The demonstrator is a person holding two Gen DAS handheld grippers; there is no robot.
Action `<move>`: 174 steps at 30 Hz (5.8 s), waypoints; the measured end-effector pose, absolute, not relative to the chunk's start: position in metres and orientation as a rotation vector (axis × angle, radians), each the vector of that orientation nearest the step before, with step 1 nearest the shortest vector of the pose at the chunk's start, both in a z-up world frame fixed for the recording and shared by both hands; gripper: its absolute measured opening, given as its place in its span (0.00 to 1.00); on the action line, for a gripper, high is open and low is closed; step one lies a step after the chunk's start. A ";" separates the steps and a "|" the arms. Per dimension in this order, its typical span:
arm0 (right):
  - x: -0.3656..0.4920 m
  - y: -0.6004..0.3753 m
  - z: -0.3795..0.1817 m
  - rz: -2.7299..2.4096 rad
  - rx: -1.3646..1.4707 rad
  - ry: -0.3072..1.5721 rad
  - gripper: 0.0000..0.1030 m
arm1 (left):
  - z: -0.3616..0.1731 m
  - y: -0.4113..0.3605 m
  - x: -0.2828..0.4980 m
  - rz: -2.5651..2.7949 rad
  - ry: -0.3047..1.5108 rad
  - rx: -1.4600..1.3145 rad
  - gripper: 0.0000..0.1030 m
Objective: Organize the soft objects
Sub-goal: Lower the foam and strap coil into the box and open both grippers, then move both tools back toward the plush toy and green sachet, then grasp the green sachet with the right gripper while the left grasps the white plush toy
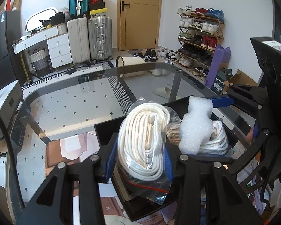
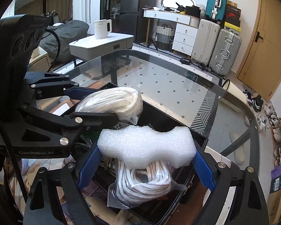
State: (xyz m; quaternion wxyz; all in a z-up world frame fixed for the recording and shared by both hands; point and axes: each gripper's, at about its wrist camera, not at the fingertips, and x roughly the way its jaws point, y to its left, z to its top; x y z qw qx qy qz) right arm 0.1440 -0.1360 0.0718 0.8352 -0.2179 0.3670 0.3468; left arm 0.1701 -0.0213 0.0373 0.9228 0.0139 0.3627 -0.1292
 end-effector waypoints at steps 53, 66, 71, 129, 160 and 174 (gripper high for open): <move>0.073 -0.194 0.101 0.641 -0.214 0.664 0.99 | 0.074 -0.001 0.086 -0.200 0.622 -0.034 1.00; 0.031 -0.222 0.085 0.556 -0.166 0.710 0.99 | 0.062 -0.004 0.048 -0.164 0.626 -0.035 1.00; 0.028 -0.222 0.068 0.545 -0.191 0.751 0.99 | 0.053 -0.010 0.043 -0.144 0.638 -0.036 1.00; 0.018 -0.211 -0.009 0.585 -0.313 0.940 0.98 | -0.009 -0.036 0.032 -0.079 0.779 -0.015 1.00; 0.016 -0.276 0.028 0.545 -0.185 0.841 0.29 | -0.004 -0.098 0.078 -0.208 0.837 0.021 1.00; 0.022 -0.296 0.024 0.511 -0.142 0.853 0.29 | -0.007 -0.121 0.100 -0.260 0.869 0.041 0.98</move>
